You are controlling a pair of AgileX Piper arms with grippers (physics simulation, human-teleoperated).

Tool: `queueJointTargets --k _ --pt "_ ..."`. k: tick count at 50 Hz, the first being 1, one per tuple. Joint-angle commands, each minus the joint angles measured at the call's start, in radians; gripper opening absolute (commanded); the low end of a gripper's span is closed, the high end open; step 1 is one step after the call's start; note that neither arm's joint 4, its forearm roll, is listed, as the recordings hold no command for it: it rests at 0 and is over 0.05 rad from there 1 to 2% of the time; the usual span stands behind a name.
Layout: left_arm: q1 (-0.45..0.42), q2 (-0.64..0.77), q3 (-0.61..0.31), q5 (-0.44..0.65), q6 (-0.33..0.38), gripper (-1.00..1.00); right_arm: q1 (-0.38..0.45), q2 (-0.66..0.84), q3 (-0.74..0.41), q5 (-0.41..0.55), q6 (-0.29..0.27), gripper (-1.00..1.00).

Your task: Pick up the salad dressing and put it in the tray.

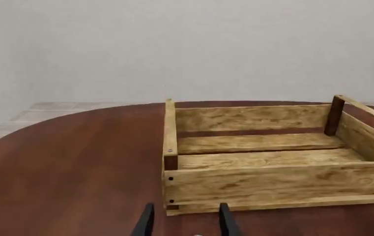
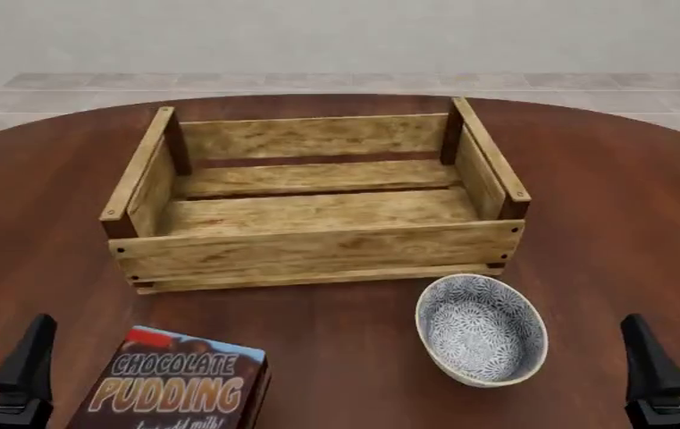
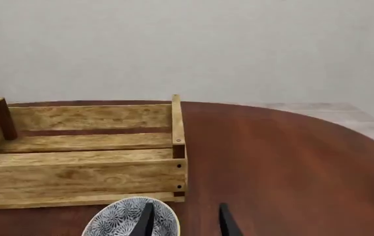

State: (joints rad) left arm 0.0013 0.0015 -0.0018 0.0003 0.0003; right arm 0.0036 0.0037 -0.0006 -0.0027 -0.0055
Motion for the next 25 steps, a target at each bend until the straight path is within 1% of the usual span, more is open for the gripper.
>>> queueJointTargets --k 1,3,8,20,25 --pt "-0.003 0.000 -0.004 -0.002 0.013 1.00 0.013 0.013 -0.002 -0.012 -0.022 1.00" --pt "-0.004 0.001 -0.002 -0.007 0.027 1.00 0.013 0.013 -0.002 -0.010 -0.023 1.00" --pt "-0.004 0.005 -0.003 -0.014 0.022 1.00 0.015 0.009 -0.002 -0.009 -0.021 1.00" --pt "-0.022 0.001 -0.003 -0.014 0.043 1.00 0.015 0.023 0.000 -0.025 -0.014 1.00" --pt "-0.030 0.002 -0.028 0.006 0.054 1.00 0.022 0.014 -0.001 -0.018 -0.021 1.00"
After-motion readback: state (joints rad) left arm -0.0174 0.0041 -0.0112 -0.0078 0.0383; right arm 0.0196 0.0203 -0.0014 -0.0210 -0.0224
